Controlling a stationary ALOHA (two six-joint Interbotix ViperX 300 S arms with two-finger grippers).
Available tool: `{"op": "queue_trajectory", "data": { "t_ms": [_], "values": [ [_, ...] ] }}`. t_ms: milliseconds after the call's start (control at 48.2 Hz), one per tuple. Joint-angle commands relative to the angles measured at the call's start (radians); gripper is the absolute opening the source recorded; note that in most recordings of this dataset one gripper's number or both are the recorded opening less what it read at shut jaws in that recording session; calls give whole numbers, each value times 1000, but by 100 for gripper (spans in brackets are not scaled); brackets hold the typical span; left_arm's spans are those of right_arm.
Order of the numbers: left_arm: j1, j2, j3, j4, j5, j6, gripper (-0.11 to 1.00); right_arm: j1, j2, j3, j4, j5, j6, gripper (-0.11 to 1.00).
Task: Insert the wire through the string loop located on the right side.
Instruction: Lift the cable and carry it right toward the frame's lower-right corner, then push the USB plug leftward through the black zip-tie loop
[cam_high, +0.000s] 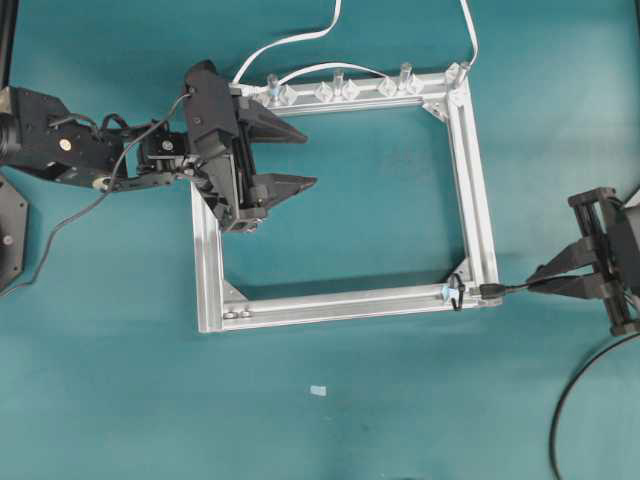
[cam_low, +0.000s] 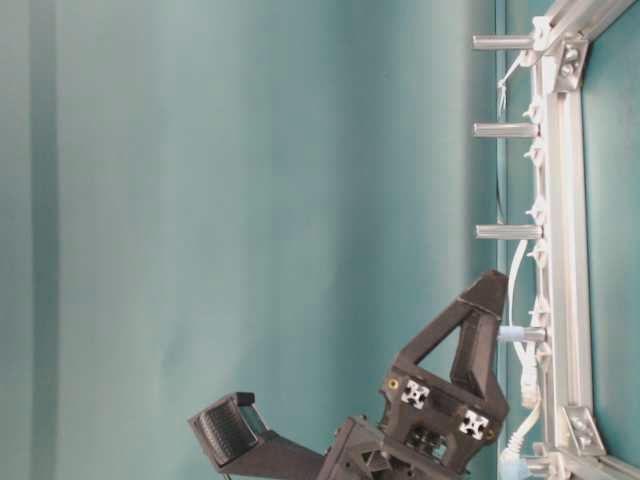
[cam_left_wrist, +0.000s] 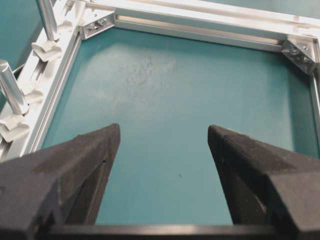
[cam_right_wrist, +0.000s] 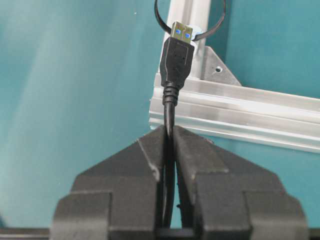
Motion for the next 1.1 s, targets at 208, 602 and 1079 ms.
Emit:
{"op": "queue_trajectory", "data": {
  "t_ms": [208,602,1079],
  "values": [
    [0,-28,-17,2,-5,-5,76,-8,-2,-9,-2,-3,-2,6],
    [6,-25,-15,2,-5,-5,76,-8,0,-9,-2,-3,0,6],
    [11,-21,-17,2,-5,-3,76,-8,0,-11,-3,-3,0,6]
  ]
}}
